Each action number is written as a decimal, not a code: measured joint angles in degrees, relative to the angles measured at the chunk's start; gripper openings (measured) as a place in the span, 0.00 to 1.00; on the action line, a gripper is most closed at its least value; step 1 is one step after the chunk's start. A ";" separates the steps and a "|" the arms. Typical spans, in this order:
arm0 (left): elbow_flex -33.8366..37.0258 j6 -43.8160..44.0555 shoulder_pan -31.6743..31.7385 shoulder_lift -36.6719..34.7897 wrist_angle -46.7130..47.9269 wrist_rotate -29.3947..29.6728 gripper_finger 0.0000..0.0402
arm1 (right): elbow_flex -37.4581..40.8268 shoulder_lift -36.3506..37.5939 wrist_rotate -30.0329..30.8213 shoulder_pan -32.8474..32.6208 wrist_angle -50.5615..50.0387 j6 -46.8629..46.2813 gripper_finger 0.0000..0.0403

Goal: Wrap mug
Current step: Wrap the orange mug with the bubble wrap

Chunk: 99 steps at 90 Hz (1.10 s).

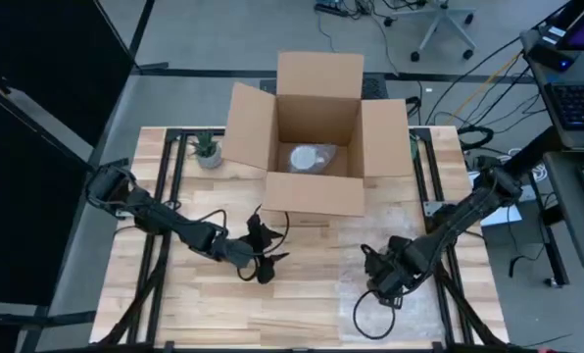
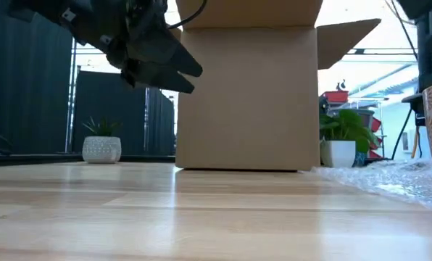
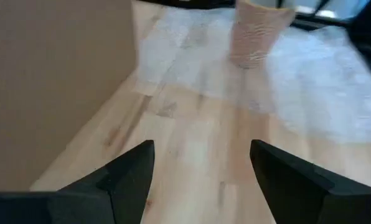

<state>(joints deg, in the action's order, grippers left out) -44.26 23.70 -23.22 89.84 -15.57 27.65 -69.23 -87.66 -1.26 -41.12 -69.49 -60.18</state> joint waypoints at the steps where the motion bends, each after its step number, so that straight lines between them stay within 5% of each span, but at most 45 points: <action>1: -0.15 -0.01 0.00 -0.01 -0.05 -0.20 0.63 | -0.47 0.01 0.29 -0.33 -0.49 -0.41 0.54; 22: -2.36 -0.06 0.07 -0.02 -0.09 -2.33 0.63 | -4.43 0.13 3.14 -12.35 0.18 -14.40 0.54; 43: -2.85 -0.02 0.00 0.78 -0.27 -3.64 0.63 | 3.61 -0.09 12.26 -24.40 5.02 -29.29 0.53; 74: -2.87 5.76 -0.53 3.61 -0.62 -3.66 0.63 | 21.36 -0.15 15.17 -26.65 11.56 -33.20 0.53; 99: -2.85 5.92 -1.09 3.63 -0.71 -3.43 0.63 | 27.54 -0.09 16.45 -26.64 19.84 -30.35 0.53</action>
<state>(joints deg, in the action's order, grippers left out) -47.11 29.63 -24.31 93.47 -16.28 24.21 -41.69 -87.74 15.19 -67.77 -49.65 -90.53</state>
